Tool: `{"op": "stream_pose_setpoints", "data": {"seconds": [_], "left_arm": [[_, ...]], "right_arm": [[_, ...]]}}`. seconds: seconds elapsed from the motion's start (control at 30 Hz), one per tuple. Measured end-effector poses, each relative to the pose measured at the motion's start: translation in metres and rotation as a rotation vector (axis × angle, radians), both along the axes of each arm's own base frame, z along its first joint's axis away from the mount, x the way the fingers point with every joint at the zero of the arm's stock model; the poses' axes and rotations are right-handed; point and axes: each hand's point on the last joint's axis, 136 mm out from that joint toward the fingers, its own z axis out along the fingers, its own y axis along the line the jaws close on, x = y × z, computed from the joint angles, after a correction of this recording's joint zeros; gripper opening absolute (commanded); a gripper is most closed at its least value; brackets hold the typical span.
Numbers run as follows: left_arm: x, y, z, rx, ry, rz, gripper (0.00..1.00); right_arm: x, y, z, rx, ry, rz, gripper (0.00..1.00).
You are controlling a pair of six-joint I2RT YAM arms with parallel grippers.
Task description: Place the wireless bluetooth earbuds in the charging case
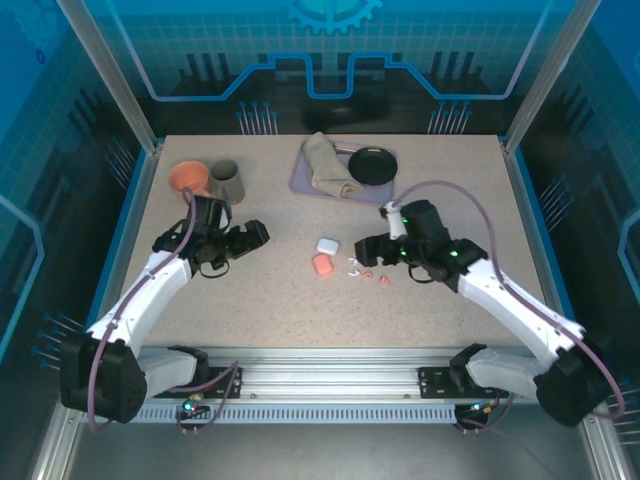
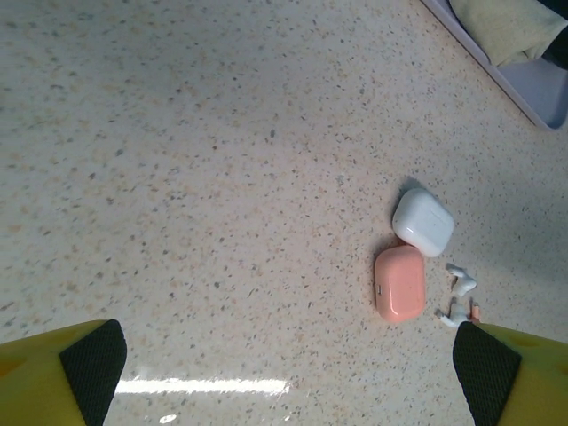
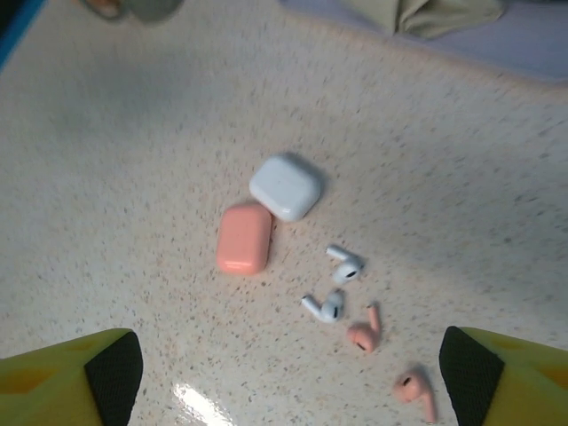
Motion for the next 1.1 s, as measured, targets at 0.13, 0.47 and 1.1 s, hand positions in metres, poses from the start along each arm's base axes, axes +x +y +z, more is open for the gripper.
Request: {"op": "stream_pose_setpoints", "data": {"seconds": [0.13,0.47,1.1], "left_arm": [[-0.010,0.013,0.017,0.036,-0.048,0.052,0.99],[-0.035,0.038,0.049,0.104,-0.146,0.132,0.99],[-0.040,0.042,0.044,0.125,-0.123,0.142,0.99]], "right_arm": [[0.001,0.031,-0.026,-0.128,0.050,0.041,0.84],[0.012,0.085,-0.080,-0.337,0.129,0.087,0.74],[0.016,0.109,-0.148,-0.479,0.237,0.046,0.69]]}}
